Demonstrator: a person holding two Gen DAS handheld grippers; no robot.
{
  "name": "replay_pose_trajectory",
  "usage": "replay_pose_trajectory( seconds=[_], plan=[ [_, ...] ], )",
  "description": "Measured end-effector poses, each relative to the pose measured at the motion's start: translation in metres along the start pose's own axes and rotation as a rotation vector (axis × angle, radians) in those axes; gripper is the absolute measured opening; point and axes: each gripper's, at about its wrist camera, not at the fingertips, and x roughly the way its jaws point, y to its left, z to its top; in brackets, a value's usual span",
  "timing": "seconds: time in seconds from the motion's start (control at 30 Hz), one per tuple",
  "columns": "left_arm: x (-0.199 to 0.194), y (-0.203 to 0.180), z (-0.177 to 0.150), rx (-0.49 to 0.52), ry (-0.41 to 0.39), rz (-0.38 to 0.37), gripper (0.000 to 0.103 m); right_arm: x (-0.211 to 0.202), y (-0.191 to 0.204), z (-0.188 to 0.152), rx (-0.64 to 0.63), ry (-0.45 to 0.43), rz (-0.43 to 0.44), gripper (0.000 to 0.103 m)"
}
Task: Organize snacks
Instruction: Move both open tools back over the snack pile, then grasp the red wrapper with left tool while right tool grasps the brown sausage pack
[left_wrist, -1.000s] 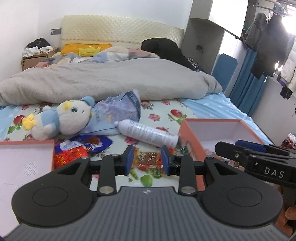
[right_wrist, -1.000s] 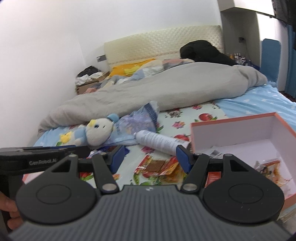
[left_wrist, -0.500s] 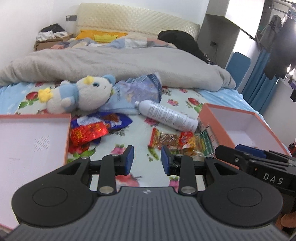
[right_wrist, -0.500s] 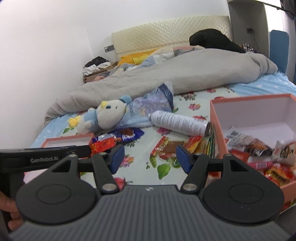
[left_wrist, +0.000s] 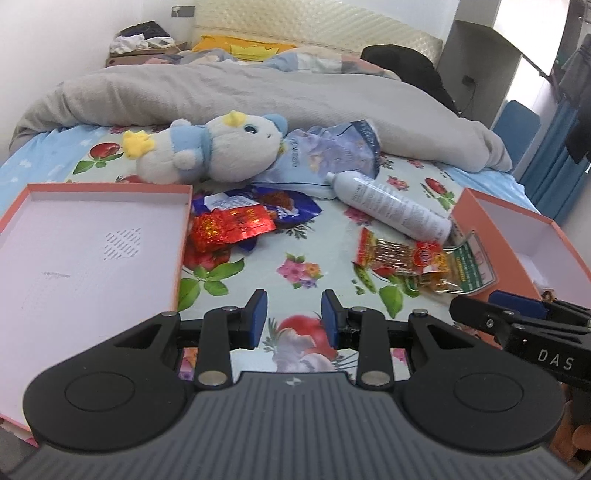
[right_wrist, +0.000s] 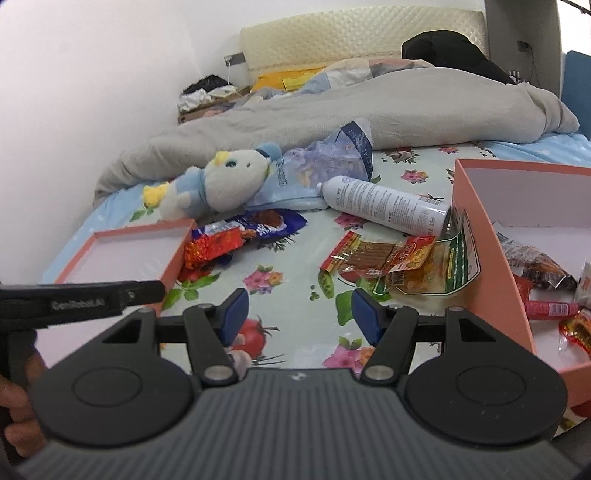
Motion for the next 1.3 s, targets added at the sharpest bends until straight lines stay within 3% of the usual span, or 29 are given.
replay_pose_trajectory(
  seconds=[0.07,0.43,0.53,0.67,0.8,1.3],
  plan=[
    [0.006,0.002,0.0,-0.003,0.008,0.013,0.051,0.006,-0.003,0.001,-0.004,0.012,-0.004,0.064],
    [0.069,0.007,0.007,0.034,0.062,0.058,0.056,0.052,-0.018,0.008,-0.041,0.063,-0.037,0.064],
    [0.088,0.009,0.008,0.035,0.087,0.089,0.064,0.068,-0.024,0.01,-0.043,0.084,-0.038,0.064],
    [0.111,0.013,0.01,0.035,0.11,0.12,0.066,0.086,-0.03,0.014,-0.049,0.109,-0.042,0.065],
    [0.132,0.015,0.015,0.054,0.132,0.143,0.067,0.105,-0.035,0.022,-0.061,0.124,-0.04,0.083],
    [0.182,-0.002,0.035,0.277,0.128,0.271,0.068,0.176,-0.054,0.048,-0.086,0.197,-0.067,0.083]
  ],
)
